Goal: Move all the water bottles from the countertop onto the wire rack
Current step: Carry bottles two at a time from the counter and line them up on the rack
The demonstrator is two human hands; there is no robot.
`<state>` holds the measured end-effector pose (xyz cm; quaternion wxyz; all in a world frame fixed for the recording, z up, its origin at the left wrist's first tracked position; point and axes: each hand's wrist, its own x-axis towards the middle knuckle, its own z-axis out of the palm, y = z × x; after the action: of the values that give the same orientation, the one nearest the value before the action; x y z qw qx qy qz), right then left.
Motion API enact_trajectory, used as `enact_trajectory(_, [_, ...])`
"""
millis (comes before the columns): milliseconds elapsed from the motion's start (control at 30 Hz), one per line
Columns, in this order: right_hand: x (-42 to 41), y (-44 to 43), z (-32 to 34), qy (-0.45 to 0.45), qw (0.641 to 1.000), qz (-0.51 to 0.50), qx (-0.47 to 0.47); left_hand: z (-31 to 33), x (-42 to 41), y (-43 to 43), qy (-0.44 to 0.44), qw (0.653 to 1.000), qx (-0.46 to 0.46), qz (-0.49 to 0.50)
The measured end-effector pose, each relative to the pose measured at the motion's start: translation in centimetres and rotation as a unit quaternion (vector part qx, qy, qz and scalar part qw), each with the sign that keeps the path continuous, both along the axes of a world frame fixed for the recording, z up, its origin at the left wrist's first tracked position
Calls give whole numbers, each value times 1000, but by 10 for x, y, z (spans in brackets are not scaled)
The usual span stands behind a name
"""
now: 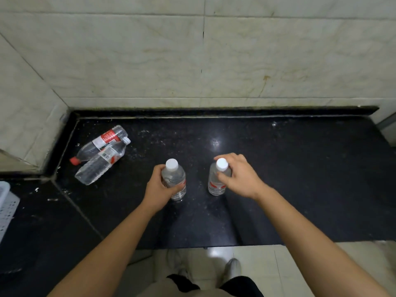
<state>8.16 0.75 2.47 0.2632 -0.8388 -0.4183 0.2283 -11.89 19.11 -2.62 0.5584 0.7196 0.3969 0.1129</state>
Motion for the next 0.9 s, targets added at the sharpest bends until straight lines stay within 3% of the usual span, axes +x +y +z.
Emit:
enact_trajectory(67, [-10,-6,-17,38,999,-6,-25,-3,1,-10,-2,1000,6,8])
enact_trajectory(167, [-26,-8,-34,148,982,-115,25,-7,-1,-23,16,1000,20,12])
enact_trajectory(267, [-30,-1,-39,168,965,-193,56,-11,-1,-28,19,999,9,28])
enact_trajectory(433, [-17,-7,-32,215,951,-210,76,-3,0,-9,15,999,-26,21])
enact_trajectory(700, [-19,-27,8,257,874,-304,279,59,22,-8,-150,983,-102,9])
enact_trajectory(900, [-24,-68,44,303,806,-374,344,100,73,-46,-214,944,-247,-47])
